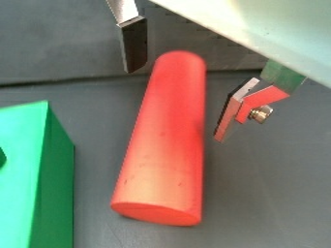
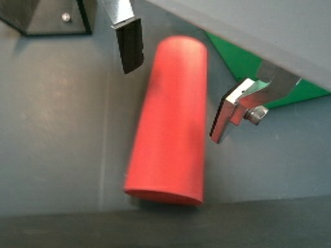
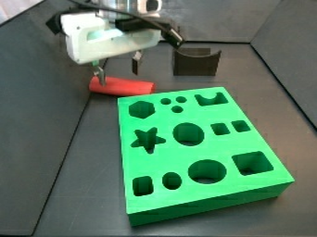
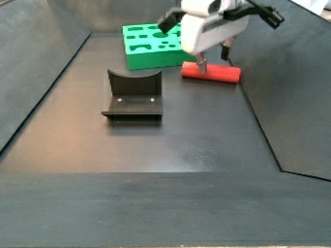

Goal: Pick up the oval object. Move up. Place the oval object on the fixture. Regrasp the oval object. Move to above the board. Insert the oval object.
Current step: Pick up the oval object.

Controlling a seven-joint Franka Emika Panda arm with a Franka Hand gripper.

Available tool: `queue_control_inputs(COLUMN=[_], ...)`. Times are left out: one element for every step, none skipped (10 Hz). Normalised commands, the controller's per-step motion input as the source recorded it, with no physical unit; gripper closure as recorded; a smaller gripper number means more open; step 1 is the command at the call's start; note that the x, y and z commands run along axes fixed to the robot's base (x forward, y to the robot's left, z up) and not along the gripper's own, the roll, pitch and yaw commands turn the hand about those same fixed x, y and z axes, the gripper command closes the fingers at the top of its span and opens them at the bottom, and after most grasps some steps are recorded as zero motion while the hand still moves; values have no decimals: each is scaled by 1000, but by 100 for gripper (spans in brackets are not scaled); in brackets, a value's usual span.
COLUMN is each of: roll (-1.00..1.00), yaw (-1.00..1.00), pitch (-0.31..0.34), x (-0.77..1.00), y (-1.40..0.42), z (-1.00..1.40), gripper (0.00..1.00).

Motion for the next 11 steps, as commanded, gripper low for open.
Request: queue_control_inputs(roll=[114, 134, 179, 234, 204, 161, 69, 59, -4, 0, 0], yaw=[360, 329, 283, 297, 303, 346, 397, 243, -60, 0, 0], pitch=[-66, -37, -16, 51, 0, 0, 0, 0, -20, 0, 0], x=[-97, -3, 0, 271, 297, 311, 334, 71, -103, 0, 0], y=[-131, -89, 0, 31, 180, 297, 357, 171, 0, 0, 0], z=[-631, -606, -434, -117, -177, -123, 0, 0, 0, 0, 0], gripper=[0, 0, 0, 0, 0, 0, 0, 0, 0, 0, 100])
